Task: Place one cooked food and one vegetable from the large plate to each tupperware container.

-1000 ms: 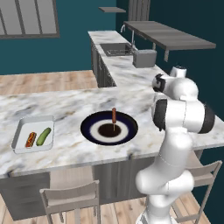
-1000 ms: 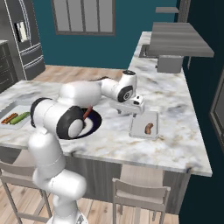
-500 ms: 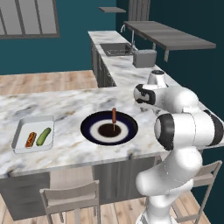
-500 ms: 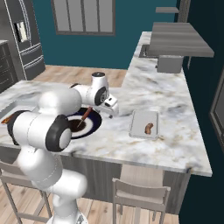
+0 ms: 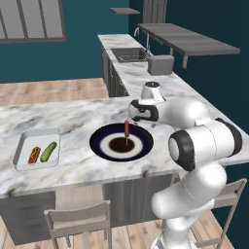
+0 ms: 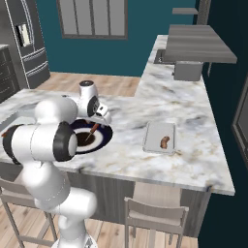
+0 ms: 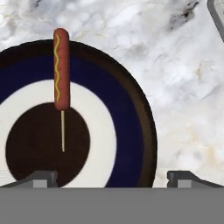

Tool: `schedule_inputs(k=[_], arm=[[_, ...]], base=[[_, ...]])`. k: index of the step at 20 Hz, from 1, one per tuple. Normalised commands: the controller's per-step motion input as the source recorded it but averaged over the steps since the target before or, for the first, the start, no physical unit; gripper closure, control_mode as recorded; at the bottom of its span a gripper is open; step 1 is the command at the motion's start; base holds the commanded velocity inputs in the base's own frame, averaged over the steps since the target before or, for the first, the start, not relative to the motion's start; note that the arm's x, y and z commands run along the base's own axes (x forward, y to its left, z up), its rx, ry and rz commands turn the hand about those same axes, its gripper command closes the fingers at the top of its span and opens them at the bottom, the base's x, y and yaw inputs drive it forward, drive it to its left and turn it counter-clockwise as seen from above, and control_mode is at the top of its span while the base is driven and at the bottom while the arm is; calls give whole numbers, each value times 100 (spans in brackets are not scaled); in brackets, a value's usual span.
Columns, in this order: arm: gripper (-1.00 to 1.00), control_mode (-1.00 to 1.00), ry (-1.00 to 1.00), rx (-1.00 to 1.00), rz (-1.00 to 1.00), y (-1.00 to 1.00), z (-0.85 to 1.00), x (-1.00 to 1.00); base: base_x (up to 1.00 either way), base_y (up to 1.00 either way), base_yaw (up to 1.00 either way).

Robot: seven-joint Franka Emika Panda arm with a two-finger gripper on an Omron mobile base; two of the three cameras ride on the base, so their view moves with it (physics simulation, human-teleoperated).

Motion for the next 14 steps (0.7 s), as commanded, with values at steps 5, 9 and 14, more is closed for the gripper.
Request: schedule_inputs(k=[5,9,14], arm=[[-100,-100,2,0,3,49,0,50],[-100,-100,0,0,0,12,-16,6],[-100,-100,-3,0,0,0,-25,2]], base=[[0,0,0],[0,0,0],[0,0,0]])
